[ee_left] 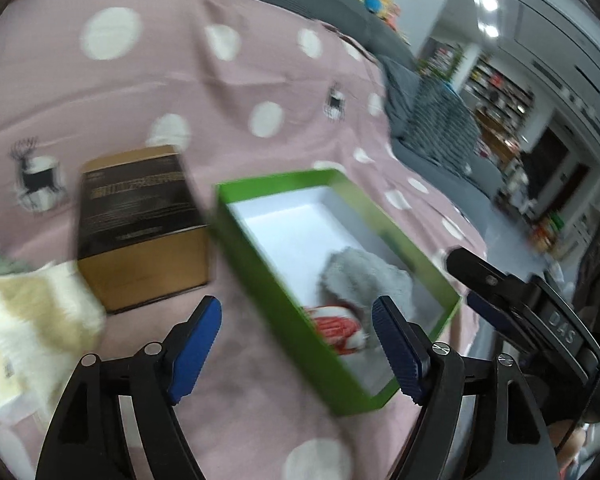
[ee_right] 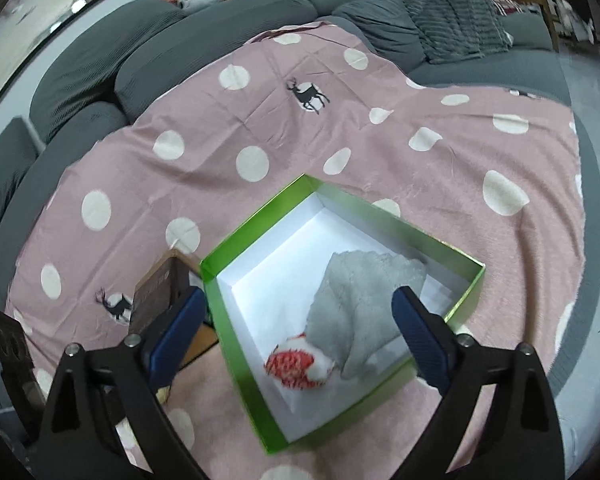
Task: Organize soft objects
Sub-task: 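Move the right tool back toward the small juice carton, then grasp the juice carton with the right gripper and lift it, then carry the juice carton with the right gripper over the green box, then open the right gripper to drop the carton onto the grey cloth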
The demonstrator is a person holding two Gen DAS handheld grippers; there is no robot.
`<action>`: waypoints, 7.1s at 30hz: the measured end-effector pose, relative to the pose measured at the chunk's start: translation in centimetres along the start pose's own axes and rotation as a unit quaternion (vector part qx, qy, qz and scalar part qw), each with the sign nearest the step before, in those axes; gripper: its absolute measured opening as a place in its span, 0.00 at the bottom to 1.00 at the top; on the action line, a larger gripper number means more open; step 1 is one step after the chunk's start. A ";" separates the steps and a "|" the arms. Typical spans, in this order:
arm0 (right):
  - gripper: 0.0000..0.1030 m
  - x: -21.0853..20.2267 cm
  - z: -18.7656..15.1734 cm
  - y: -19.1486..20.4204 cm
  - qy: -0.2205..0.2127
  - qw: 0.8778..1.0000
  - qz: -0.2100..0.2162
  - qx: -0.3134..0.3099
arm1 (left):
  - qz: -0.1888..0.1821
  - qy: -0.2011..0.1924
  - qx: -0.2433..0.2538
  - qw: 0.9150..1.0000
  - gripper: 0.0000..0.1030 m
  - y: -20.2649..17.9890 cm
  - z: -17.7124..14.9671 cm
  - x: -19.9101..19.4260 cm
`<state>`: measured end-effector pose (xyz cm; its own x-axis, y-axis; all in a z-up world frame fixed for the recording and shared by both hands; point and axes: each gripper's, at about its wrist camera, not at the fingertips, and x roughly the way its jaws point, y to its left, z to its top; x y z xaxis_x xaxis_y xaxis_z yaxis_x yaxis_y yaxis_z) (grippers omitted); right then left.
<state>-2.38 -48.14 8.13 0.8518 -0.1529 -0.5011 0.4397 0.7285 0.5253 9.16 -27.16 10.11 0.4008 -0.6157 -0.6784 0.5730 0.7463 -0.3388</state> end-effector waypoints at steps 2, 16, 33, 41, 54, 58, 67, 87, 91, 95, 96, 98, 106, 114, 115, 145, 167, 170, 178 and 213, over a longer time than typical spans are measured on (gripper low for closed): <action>0.93 -0.8 -0.7 0.8 0.003 1.000 0.005 -0.013 | 0.014 -0.006 -0.016 1.000 0.76 1.2 -0.5 -1.3; 0.95 -4.0 -6.7 8.9 0.050 0.989 0.061 -0.123 | 0.161 -0.053 -0.139 0.976 0.77 12.7 -8.5 -13.6; 0.95 -0.2 -15.8 24.5 0.181 0.930 0.178 -0.267 | 0.297 -0.083 -0.302 0.902 0.77 25.3 -19.4 -21.8; 0.91 3.4 -21.1 33.7 0.276 0.872 0.239 -0.325 | 0.257 -0.103 -0.341 0.899 0.77 28.1 -19.7 -21.4; 0.68 12.6 -24.7 39.4 0.390 0.839 0.214 -0.313 | 0.155 -0.082 -0.340 0.924 0.67 31.4 -15.5 -13.7; 0.66 13.8 -25.3 39.3 0.401 0.833 0.208 -0.319 | 0.129 -0.080 -0.346 0.926 0.62 32.1 -15.6 -12.6; 0.64 14.7 -27.5 40.7 0.406 0.822 0.200 -0.347 | 0.123 -0.082 -0.350 0.925 0.44 33.0 -15.9 -11.2; 0.61 6.8 -26.1 37.1 0.357 0.833 0.234 -0.352 | 0.122 -0.055 -0.294 0.946 0.42 24.3 -17.2 -15.5; 0.61 5.5 -26.1 33.0 0.360 0.840 0.205 -0.351 | 0.106 -0.019 -0.275 0.955 0.42 20.9 -18.4 -14.5; 0.62 5.3 -25.6 29.5 0.369 0.847 0.177 -0.340 | 0.091 0.011 -0.259 0.961 0.42 18.2 -18.5 -13.2; 0.62 5.3 -25.4 28.6 0.371 0.850 0.170 -0.335 | 0.084 0.016 -0.254 0.963 0.42 17.6 -18.5 -13.0; 0.62 5.2 -24.8 27.1 0.375 0.855 0.160 -0.321 | 0.072 0.027 -0.253 0.964 0.42 16.6 -18.7 -12.4; 0.66 6.5 -24.5 23.1 0.393 0.869 0.141 -0.267 | 0.055 0.053 -0.272 0.959 0.42 15.9 -19.5 -10.4; 0.77 6.4 -23.7 21.4 0.376 0.884 0.165 -0.225 | 0.062 0.026 -0.287 0.956 0.60 17.2 -19.7 -11.7; 0.77 6.4 -23.9 21.4 0.377 0.883 0.166 -0.225 | 0.051 0.026 -0.289 0.956 0.60 17.2 -19.8 -11.4; 0.46 -0.5 -10.0 14.8 0.161 0.958 0.165 -0.170 | 0.002 -0.048 -0.058 0.997 0.40 3.9 -7.2 -8.3; 0.40 2.3 1.9 1.6 0.028 0.998 0.045 -0.036 | -0.130 -0.012 0.054 0.990 0.40 -6.4 1.6 6.4; 0.37 3.4 2.2 -0.2 0.031 0.999 0.041 -0.012 | -0.144 0.003 0.045 0.988 0.40 -6.8 1.6 8.4; 0.36 5.2 2.3 -3.1 0.036 0.999 0.000 0.022 | -0.160 0.034 0.048 0.985 0.39 -8.3 0.8 11.7; 0.66 4.3 2.3 -5.2 0.008 0.997 -0.069 0.043 | -0.101 0.051 0.038 0.993 0.75 -7.2 0.8 10.2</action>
<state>-0.37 -54.08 4.84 0.7769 -0.2363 -0.5835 0.5759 0.6414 0.5069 9.72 -38.98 6.19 0.2005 -0.7192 -0.6652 0.6883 0.5866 -0.4267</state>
